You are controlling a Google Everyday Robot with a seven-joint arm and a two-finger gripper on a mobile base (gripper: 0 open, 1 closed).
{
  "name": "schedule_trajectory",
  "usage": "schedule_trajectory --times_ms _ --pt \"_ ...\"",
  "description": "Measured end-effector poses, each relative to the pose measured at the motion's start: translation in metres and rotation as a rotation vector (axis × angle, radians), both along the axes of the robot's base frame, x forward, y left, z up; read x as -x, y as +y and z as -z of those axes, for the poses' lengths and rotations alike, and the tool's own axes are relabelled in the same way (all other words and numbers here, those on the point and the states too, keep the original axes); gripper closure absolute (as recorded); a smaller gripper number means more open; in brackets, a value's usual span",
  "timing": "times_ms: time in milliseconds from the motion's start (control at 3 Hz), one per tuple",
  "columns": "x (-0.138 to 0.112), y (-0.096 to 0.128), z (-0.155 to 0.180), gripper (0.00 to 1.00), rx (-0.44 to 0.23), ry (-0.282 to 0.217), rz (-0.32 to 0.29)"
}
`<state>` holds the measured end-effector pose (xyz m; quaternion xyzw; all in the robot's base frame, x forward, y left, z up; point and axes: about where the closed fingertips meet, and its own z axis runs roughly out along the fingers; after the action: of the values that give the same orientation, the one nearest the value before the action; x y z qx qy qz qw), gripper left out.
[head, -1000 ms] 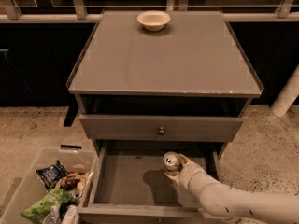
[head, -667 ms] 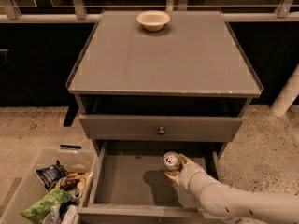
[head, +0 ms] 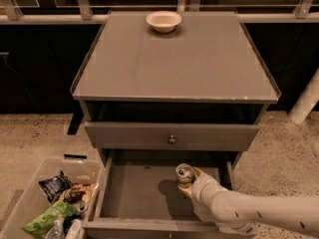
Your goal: Place 7up can into middle drawer
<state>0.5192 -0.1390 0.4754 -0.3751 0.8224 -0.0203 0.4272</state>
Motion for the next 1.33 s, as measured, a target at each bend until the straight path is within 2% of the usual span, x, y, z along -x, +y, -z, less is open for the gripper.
schedule_trajectory --times_ms 333,1000,1333 --pt "-0.004 -0.004 0.027 1.0 0.004 0.039 0.021" --pt "-0.003 0.007 0.07 1.0 -0.046 0.086 0.046" --pt "-0.002 0.008 0.072 0.82 -0.048 0.09 0.046"
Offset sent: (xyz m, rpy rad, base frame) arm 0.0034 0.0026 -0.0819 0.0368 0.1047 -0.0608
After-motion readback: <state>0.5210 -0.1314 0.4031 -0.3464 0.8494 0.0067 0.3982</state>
